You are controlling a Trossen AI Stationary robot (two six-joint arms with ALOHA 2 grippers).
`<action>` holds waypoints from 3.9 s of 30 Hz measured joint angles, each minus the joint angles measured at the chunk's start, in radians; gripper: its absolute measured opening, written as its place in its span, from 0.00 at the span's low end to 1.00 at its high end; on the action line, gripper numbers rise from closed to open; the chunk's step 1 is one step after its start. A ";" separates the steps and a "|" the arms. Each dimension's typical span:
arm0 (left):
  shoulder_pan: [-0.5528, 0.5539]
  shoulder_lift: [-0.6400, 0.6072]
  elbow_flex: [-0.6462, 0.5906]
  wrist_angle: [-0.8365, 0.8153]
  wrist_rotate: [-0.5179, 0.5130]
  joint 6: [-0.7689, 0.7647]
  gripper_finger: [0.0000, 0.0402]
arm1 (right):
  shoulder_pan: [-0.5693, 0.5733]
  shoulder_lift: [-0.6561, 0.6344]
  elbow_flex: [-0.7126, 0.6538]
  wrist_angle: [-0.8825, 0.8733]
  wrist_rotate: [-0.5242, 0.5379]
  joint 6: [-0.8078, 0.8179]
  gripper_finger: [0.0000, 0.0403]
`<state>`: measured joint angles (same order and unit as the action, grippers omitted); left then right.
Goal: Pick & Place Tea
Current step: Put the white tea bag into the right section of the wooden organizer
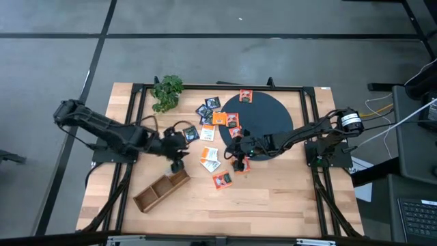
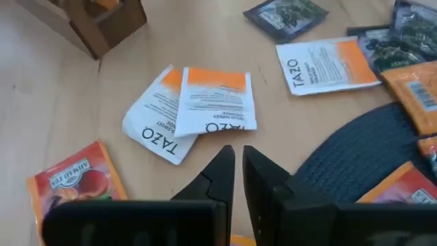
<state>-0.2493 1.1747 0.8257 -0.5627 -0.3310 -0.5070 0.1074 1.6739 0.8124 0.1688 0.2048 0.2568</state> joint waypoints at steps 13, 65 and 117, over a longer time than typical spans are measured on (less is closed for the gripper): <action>0.194 0.235 0.000 0.171 0.133 0.253 0.24 | 0.001 0.006 0.000 -0.009 0.003 -0.463 0.09; 0.245 0.528 0.001 0.384 0.305 0.188 0.24 | 0.001 0.167 0.010 0.233 -0.041 -0.606 0.11; 0.247 0.597 0.002 0.486 0.204 0.127 0.24 | -0.132 0.284 0.107 0.140 -0.252 0.604 0.42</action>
<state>-0.0021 1.7721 0.8273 -0.0769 -0.1274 -0.3804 -0.0245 1.9583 0.9190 0.3088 -0.0476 0.8612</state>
